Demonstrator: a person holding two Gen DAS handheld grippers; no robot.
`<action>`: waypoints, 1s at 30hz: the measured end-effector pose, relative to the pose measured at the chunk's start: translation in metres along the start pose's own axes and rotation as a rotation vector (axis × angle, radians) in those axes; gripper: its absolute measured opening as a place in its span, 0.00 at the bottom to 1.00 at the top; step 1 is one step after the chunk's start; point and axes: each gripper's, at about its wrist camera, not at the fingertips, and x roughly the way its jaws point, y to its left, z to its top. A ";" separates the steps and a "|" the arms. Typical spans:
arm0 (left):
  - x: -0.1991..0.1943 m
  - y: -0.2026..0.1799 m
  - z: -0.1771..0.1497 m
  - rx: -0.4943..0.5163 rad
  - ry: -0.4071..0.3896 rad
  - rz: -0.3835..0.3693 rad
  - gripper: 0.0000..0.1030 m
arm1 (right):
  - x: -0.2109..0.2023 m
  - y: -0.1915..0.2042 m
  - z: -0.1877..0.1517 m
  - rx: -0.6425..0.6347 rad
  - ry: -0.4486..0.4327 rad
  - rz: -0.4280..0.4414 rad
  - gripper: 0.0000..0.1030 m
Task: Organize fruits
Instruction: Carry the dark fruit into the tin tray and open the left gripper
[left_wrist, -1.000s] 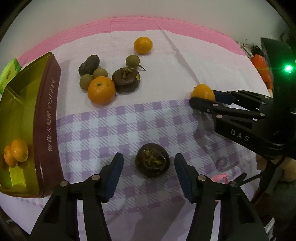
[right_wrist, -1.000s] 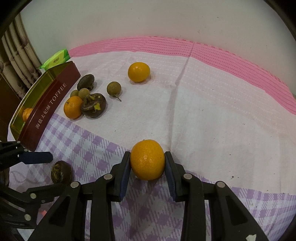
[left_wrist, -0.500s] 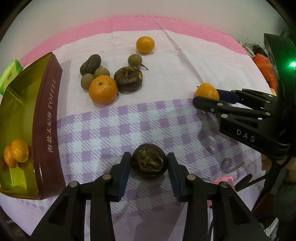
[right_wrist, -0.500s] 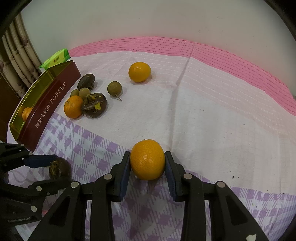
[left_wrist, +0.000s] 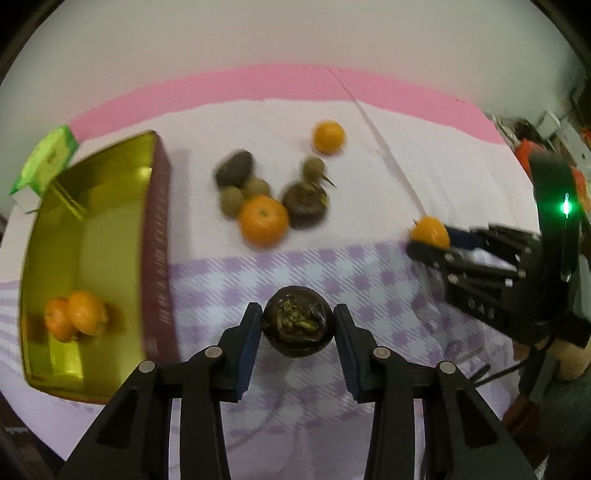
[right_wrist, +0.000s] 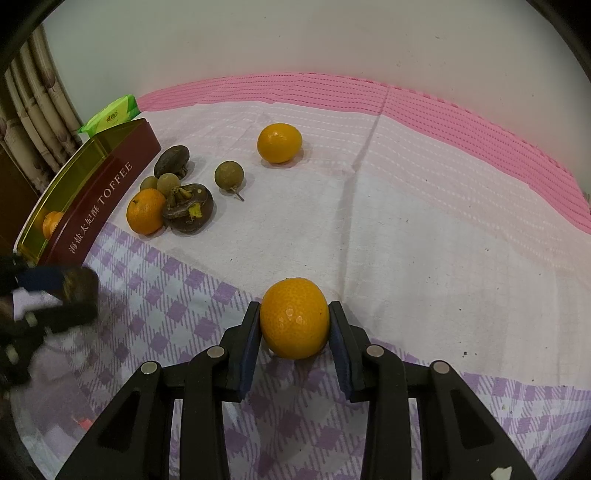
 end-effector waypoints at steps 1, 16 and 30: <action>-0.004 0.006 0.003 -0.012 -0.015 0.010 0.39 | 0.000 0.000 0.000 0.000 0.001 -0.001 0.32; -0.016 0.140 0.030 -0.215 -0.087 0.212 0.39 | 0.001 0.005 0.002 -0.004 0.004 -0.029 0.32; 0.016 0.192 0.018 -0.236 -0.009 0.265 0.39 | 0.004 0.011 0.004 0.025 0.008 -0.063 0.32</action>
